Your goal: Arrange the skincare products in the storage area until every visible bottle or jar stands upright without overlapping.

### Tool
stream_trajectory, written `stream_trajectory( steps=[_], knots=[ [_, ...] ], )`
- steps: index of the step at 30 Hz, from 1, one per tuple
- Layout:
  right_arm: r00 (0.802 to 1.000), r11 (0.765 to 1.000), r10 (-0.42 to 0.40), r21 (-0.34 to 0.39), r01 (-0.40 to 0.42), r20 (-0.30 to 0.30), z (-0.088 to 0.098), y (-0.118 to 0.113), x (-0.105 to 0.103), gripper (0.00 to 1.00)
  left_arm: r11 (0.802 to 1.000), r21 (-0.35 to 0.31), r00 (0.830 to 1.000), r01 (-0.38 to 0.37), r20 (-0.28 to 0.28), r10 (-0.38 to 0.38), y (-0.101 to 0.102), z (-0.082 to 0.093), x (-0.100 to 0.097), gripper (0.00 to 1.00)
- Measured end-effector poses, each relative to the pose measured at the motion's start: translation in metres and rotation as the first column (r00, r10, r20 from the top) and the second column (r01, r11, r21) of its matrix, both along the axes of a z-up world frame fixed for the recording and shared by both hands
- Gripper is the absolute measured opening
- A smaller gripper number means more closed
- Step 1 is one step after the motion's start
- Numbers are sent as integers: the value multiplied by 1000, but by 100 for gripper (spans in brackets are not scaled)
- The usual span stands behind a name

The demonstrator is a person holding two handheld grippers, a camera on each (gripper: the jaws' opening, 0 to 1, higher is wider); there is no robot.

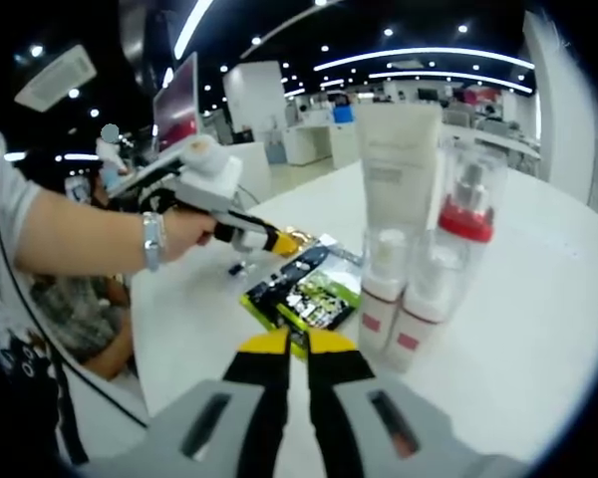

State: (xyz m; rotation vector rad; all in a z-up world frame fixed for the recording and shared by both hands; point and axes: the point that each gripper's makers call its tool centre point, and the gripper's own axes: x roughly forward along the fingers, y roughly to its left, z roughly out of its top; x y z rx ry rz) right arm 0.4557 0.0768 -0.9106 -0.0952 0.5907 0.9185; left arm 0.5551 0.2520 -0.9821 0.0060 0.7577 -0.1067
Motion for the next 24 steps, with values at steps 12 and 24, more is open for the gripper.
stream_trajectory(
  steps=[12,24],
  knots=[
    [1000,1000,-6,-5,6,3,-1,-4,-1,4,1000,-8,1000,-2,-5,2,-1,1,1,24],
    [1000,1000,-18,-8,18,10,0,-8,0,4,1000,-4,1000,6,-7,-6,-1,1,2,25]
  ],
)
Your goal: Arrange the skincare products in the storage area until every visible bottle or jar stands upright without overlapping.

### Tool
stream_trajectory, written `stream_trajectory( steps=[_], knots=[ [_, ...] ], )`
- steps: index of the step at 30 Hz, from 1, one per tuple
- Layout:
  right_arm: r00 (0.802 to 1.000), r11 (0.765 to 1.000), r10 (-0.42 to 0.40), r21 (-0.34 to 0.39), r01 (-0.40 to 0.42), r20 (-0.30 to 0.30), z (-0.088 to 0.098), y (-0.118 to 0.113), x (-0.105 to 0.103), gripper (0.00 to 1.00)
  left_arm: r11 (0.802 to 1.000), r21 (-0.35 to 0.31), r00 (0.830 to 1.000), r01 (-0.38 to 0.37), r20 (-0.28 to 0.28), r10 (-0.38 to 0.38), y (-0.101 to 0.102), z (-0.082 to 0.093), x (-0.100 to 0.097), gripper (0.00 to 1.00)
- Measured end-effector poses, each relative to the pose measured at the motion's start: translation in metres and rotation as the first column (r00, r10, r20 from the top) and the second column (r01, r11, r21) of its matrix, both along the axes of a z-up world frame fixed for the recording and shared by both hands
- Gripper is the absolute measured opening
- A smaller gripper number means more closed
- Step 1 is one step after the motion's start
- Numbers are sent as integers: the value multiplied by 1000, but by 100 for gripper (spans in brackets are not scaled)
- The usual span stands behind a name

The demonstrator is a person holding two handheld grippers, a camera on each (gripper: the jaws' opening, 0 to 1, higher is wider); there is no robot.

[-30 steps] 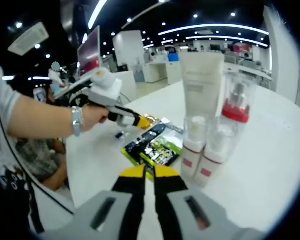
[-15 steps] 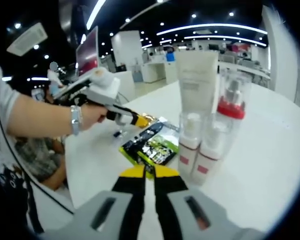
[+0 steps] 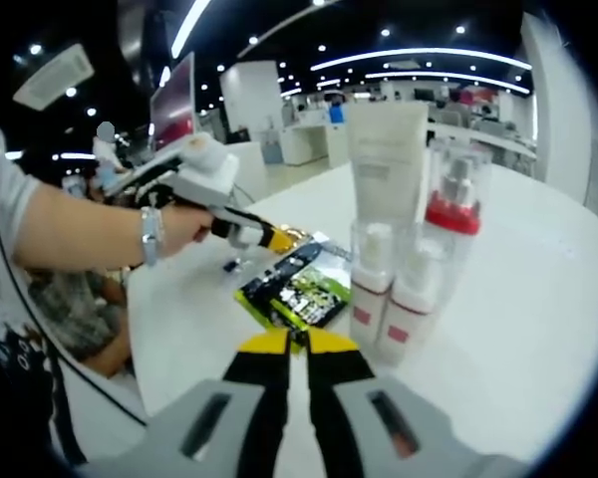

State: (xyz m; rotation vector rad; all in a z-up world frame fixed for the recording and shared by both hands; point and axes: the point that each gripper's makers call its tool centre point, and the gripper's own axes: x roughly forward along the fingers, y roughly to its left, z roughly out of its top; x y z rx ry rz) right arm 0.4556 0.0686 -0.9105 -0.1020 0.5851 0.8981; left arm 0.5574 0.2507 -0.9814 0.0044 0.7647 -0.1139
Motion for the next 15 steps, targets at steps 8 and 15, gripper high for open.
stream_trajectory(
  steps=[8,15],
  knots=[
    [1000,1000,2,10,-2,6,3,0,0,4,1000,-17,1000,2,6,-2,0,8,3,28],
    [1000,999,2,34,-1,-5,4,-3,-1,6,1000,-21,998,19,55,-18,-4,31,3,30]
  ],
)
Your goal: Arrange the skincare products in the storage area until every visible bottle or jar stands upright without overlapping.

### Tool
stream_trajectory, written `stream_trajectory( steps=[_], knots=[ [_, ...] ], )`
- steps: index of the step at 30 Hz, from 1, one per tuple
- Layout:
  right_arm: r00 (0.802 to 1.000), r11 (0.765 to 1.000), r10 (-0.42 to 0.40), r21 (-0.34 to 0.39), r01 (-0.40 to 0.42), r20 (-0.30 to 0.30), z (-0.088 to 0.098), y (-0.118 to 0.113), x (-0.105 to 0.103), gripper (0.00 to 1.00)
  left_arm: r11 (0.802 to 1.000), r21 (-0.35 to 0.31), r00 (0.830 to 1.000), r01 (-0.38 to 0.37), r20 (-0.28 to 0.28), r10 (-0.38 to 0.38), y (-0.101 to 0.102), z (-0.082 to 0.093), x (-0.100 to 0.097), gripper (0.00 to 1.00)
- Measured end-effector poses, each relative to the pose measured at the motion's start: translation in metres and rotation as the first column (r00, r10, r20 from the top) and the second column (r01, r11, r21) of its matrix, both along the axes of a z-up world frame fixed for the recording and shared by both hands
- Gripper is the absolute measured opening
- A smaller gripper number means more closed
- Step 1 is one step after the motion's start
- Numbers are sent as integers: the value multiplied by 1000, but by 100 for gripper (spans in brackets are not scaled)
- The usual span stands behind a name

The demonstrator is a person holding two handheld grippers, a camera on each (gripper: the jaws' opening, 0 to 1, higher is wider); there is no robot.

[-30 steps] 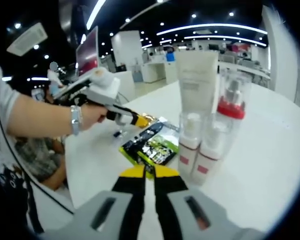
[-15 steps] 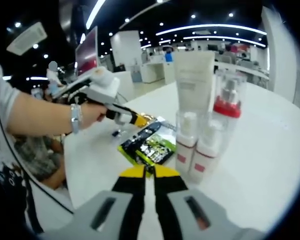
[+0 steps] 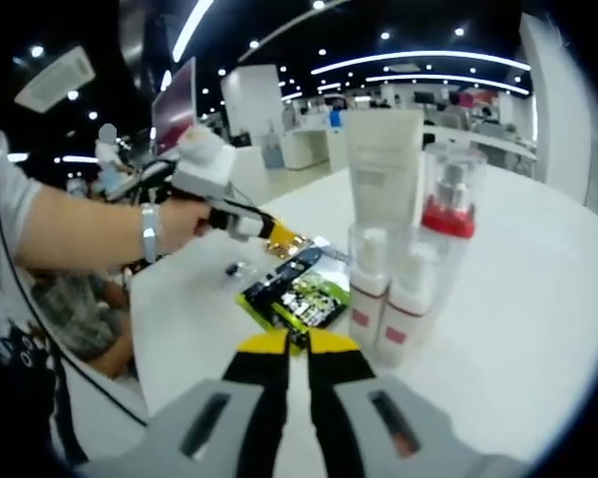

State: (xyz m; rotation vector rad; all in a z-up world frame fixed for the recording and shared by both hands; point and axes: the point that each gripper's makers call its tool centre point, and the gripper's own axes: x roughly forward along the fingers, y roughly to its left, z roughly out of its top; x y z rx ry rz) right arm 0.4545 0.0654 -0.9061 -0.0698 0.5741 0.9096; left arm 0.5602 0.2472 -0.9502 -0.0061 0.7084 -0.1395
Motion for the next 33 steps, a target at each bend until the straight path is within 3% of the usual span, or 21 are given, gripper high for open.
stream_trajectory(
  steps=[7,11,14,17,20,23,26,29,31,32,33],
  knots=[
    [1000,990,-24,139,24,-7,15,-8,2,15,995,-94,999,31,43,-27,-19,24,-26,34],
    [999,974,-17,224,10,32,30,-13,-2,20,995,-60,989,74,133,-65,-27,46,-41,38],
    [998,959,-41,281,24,56,40,-23,-2,25,993,-70,975,92,208,-75,-31,64,-51,40],
    [994,948,-73,315,44,81,47,-39,-2,32,988,-110,942,108,329,-67,-34,88,-60,44],
    [989,935,-118,344,80,92,53,-59,1,38,978,-158,915,139,398,-66,-39,100,-71,50],
    [969,933,-180,343,113,171,57,-84,9,43,974,-168,890,150,453,-59,-40,105,-81,58],
    [950,929,-234,336,156,206,57,-108,13,48,982,-160,865,104,502,-10,-32,103,-88,63],
    [937,928,-288,300,222,197,46,-133,17,48,988,-149,860,46,509,37,-27,91,-97,67],
    [918,921,-333,283,268,215,41,-152,20,49,991,-131,830,9,555,66,-22,89,-100,73],
    [912,921,-341,277,275,230,41,-156,20,51,991,-134,824,1,561,75,-20,88,-102,74],
    [891,917,-364,272,292,272,40,-168,21,53,989,-148,812,-19,575,102,-17,86,-106,75]
  ],
)
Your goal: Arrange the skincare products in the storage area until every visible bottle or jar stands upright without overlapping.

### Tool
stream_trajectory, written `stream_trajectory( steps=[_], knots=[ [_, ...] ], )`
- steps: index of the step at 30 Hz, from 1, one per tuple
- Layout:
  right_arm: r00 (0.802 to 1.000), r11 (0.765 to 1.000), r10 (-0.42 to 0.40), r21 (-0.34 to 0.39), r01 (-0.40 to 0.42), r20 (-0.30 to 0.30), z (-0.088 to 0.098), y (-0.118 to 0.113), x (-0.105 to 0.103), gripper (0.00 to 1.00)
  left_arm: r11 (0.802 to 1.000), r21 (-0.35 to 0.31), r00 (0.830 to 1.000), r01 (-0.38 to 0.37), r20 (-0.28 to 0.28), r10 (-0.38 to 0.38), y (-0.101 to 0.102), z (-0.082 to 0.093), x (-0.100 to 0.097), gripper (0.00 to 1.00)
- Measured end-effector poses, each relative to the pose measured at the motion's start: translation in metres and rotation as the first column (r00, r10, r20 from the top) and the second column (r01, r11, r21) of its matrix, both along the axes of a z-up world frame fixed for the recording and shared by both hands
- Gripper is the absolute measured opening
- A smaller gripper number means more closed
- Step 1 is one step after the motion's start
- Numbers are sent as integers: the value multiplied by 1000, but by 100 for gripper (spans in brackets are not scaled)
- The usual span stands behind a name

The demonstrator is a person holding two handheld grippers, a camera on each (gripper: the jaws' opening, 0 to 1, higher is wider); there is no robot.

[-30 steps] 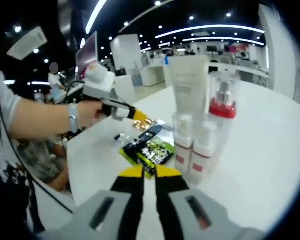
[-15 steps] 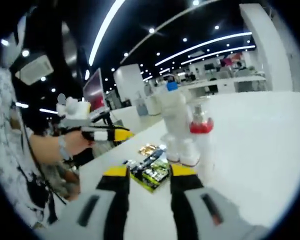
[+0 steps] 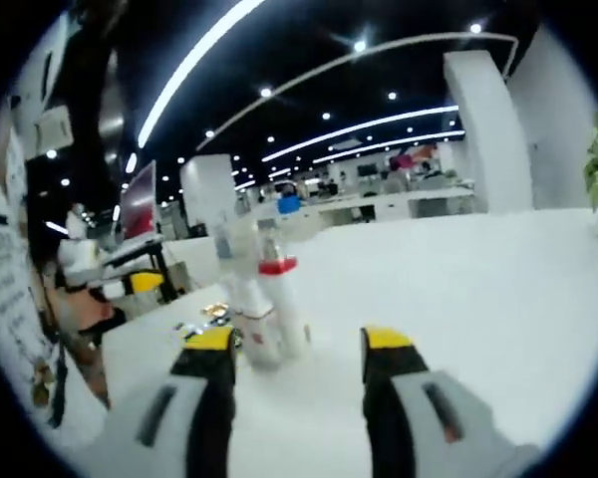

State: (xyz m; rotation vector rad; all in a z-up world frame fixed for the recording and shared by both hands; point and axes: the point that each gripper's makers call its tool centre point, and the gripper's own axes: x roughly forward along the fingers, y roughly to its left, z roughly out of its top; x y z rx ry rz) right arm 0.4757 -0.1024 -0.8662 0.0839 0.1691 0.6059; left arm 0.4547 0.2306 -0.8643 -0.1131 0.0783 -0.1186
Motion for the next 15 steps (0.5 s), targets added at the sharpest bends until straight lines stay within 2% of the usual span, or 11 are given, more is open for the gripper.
stream_trajectory(
  steps=[1,3,5,8,10,11,13,15],
  knots=[
    [1000,1000,-21,-2,21,13,-1,-7,0,57,1000,-8,1000,-13,13,13,2,-1,-2,75],
    [993,997,-76,40,73,85,2,-29,-1,66,1000,13,999,-25,32,24,5,-8,-8,78],
    [983,993,-112,35,109,143,0,-45,-3,71,999,8,999,-33,31,32,7,-18,-12,79],
    [964,980,-197,27,196,177,-13,-75,-5,81,996,-37,996,-86,-13,86,14,-38,-19,82],
    [955,968,-251,13,252,157,-25,-92,-7,84,993,-55,995,-103,2,103,17,-42,-21,82],
    [953,961,-275,21,275,123,-35,-99,-8,84,992,-58,994,-110,8,111,17,-46,-22,82],
    [953,958,-284,-2,286,101,-49,-107,-10,84,982,-109,988,-155,-18,154,18,-57,-21,82],
    [952,950,-304,-62,306,33,-69,-113,-12,85,982,-101,987,-160,-38,157,16,-64,-20,82]
  ],
)
